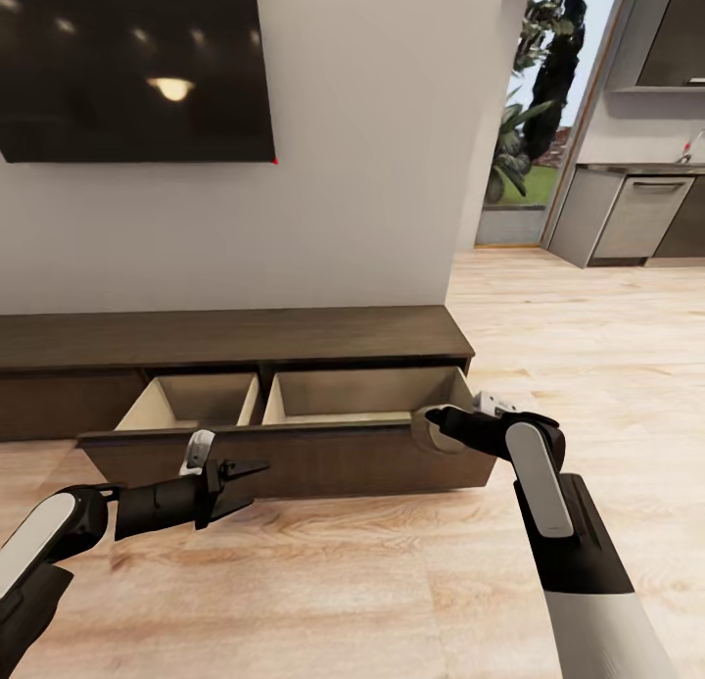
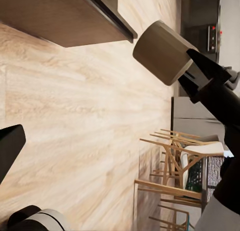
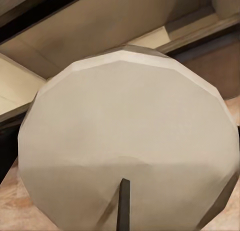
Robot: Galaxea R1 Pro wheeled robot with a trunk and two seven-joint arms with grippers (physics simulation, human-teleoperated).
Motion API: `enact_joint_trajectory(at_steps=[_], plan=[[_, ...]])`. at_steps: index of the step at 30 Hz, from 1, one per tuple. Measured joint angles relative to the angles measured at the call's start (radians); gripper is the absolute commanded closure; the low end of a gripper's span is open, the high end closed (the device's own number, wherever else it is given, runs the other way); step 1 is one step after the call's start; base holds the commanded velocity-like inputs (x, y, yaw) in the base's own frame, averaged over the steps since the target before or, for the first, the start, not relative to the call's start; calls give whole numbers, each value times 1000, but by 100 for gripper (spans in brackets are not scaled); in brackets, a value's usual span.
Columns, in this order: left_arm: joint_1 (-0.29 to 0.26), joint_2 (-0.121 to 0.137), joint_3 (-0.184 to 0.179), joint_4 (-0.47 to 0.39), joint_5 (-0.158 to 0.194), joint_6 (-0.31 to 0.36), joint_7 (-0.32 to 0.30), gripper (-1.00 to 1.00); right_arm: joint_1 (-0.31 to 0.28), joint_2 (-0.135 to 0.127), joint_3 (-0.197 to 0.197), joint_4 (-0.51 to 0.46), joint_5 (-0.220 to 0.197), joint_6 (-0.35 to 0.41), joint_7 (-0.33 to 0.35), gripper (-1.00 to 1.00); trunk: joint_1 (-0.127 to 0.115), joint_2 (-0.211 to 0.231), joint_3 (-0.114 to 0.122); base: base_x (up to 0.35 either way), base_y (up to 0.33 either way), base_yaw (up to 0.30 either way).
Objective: Place each of the two pumpkins and all three candles from the living room inside a cabinet in the living room (use any cabinet), then make sure every cabinet is closed, and position the cauldron so it is next to a table in the living room.
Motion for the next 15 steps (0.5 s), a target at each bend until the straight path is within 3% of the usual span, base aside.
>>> enact_joint_trajectory(at_steps=[7,15], plan=[[0,-1,0,0,0,-1,0,-100,8,0,3,-3,-1,0,2,100,0,0,0,134,-1,0],[0,-1,0,0,0,-2,0,-100,8,0,2,0,-3,-1,50,100,0,0,0,15,0,0]])
